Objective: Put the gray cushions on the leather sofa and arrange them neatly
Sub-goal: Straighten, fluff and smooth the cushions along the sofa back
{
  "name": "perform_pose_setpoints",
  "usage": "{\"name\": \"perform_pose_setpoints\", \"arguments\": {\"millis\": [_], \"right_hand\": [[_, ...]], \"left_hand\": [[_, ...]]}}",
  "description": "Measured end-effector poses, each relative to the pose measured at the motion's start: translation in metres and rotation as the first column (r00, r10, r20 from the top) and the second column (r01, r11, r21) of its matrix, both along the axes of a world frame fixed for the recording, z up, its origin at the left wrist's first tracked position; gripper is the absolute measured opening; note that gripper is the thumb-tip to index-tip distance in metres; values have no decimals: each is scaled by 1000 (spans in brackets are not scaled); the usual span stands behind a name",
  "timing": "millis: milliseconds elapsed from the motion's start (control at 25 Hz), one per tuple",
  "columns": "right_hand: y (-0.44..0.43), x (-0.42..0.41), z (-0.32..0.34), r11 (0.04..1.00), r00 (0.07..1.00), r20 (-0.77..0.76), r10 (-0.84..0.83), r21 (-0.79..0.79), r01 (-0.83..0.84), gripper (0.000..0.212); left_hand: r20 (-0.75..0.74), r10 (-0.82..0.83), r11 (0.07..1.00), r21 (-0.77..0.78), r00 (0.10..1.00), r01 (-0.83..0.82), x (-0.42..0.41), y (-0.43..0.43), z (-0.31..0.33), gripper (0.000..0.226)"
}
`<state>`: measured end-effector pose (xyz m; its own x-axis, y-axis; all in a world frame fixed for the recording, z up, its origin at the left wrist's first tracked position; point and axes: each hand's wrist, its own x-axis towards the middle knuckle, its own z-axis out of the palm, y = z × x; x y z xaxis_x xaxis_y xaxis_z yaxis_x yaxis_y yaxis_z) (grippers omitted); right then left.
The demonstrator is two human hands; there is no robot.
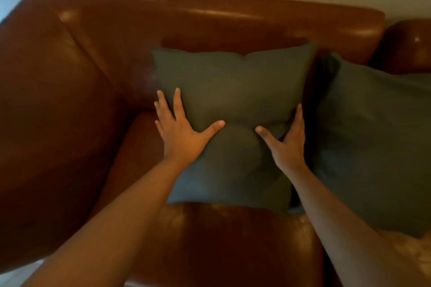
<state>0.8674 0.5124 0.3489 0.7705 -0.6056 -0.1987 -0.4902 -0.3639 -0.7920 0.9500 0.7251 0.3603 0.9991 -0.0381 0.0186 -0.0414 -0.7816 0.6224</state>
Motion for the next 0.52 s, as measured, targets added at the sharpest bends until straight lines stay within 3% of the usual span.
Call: {"name": "perform_pose_setpoints", "arguments": {"millis": [80,160,280,520], "right_hand": [[-10,3,1,997,999,-9,-42,64,43,131],[-11,4,2,983,996,-53,-77,162,85,140],[-10,2,-1,956,994,-73,-84,275,101,140],[15,2,12,901,998,27,-56,431,39,130]], "left_hand": [[-135,24,948,-313,991,-66,18,8,-3,131],[-293,41,877,-448,955,-175,34,25,-11,141],[-389,47,900,-384,920,-208,41,39,-19,139],[-297,26,874,-457,955,-166,43,51,0,114]]}}
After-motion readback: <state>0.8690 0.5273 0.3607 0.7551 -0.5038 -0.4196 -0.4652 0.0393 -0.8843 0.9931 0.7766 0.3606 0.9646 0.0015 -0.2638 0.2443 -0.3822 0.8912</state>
